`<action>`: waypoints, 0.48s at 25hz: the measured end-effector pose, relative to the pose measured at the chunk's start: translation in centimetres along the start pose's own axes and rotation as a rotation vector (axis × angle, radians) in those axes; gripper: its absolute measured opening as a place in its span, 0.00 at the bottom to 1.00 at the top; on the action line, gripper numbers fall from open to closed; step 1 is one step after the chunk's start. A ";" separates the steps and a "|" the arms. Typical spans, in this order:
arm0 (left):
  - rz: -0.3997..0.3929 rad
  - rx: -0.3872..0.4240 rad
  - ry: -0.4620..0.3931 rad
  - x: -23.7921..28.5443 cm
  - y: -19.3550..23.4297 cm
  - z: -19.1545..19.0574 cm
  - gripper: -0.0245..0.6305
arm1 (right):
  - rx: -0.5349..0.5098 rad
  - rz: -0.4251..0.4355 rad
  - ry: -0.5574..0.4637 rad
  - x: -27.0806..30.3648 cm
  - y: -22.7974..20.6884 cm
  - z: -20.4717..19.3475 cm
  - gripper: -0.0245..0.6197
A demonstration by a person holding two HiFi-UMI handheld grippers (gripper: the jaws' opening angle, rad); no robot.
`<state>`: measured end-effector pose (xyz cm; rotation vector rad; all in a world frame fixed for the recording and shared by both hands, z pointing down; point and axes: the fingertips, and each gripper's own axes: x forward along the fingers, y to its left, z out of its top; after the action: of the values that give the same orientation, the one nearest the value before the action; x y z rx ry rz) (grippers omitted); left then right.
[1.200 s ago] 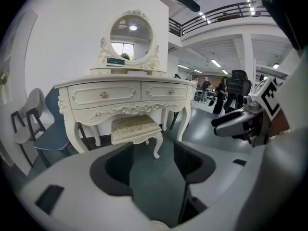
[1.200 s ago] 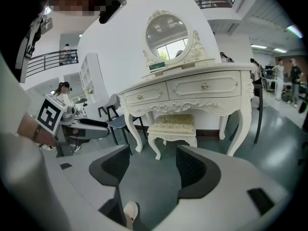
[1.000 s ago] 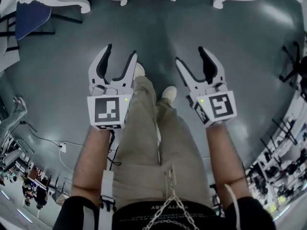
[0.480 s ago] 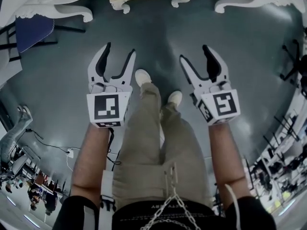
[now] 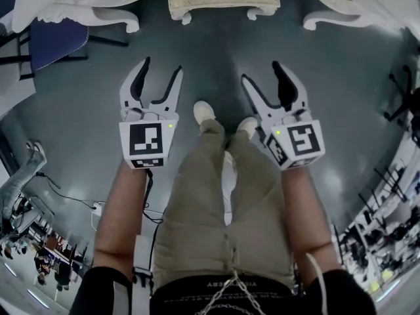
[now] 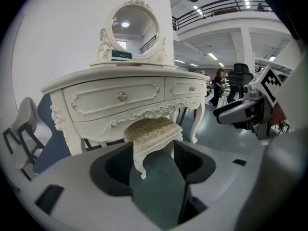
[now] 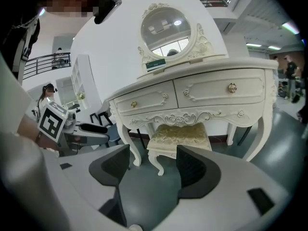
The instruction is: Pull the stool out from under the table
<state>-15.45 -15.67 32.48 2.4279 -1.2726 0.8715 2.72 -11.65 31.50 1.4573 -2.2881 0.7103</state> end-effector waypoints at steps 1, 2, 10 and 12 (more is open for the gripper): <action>0.002 -0.001 0.001 0.4 0.2 -0.1 0.41 | 0.000 0.001 0.000 0.4 -0.2 0.0 0.47; 0.005 -0.009 0.004 0.9 0.3 -0.2 0.41 | -0.003 0.003 0.000 0.8 -0.4 -0.1 0.47; 0.024 -0.057 0.094 5.0 -0.1 -2.8 0.41 | -0.044 -0.010 0.036 3.2 -5.6 -1.7 0.47; 0.020 -0.038 0.104 6.4 0.4 -2.7 0.41 | -0.057 -0.028 0.049 4.2 -7.2 -1.6 0.47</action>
<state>-14.04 -18.77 38.51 2.3121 -1.2664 0.9574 7.53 -16.40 36.71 1.4277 -2.2279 0.6594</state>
